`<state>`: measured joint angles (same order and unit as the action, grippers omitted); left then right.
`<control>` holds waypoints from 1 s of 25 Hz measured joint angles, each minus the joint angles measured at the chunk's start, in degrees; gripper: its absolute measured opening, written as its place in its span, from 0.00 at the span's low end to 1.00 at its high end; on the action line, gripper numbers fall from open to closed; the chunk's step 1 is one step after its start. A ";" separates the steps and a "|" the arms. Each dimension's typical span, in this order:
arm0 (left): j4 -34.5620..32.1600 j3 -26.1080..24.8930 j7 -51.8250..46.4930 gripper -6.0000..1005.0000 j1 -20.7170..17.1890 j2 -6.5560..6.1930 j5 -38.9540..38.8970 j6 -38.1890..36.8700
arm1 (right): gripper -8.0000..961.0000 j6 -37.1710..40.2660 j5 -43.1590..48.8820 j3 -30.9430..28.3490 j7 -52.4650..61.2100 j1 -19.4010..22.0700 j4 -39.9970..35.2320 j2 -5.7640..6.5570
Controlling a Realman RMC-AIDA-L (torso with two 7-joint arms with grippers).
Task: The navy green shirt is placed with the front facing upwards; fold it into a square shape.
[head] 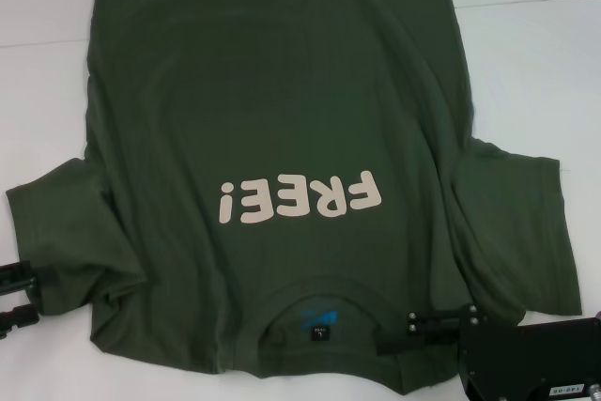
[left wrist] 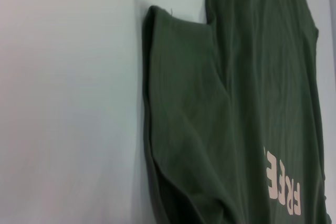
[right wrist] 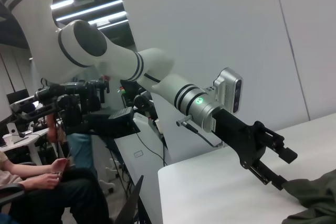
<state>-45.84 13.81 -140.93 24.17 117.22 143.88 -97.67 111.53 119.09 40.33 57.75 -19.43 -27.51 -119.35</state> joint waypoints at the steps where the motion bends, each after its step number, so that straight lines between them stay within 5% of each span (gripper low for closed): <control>1: 0.02 0.73 -1.58 0.78 0.26 0.00 0.10 0.22 | 0.73 0.00 0.00 -0.02 0.00 0.00 0.00 0.00; 25: 3.57 1.30 -8.59 0.75 2.72 -0.55 3.09 2.54 | 0.73 0.13 -0.09 -0.16 0.00 0.22 -0.45 0.09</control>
<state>-42.26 15.11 -149.52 26.89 116.68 146.97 -95.12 111.65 119.00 40.16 57.75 -19.20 -27.95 -119.26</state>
